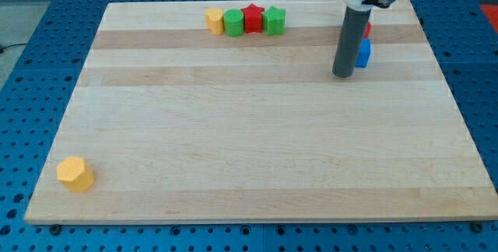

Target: Push the blue cube to the bottom of the red circle

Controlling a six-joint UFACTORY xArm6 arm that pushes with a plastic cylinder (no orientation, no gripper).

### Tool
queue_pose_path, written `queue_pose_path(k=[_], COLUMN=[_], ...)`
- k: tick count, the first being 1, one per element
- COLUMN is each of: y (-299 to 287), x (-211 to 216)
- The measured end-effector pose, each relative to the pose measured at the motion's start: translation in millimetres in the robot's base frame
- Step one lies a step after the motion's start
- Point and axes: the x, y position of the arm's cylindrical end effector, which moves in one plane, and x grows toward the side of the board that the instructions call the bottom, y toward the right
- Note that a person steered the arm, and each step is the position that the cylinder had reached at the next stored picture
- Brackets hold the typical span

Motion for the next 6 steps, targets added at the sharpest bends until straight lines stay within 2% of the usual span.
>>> queue_pose_path(k=[5,6], y=[9.9,1.5], x=[-33.9,25.7])
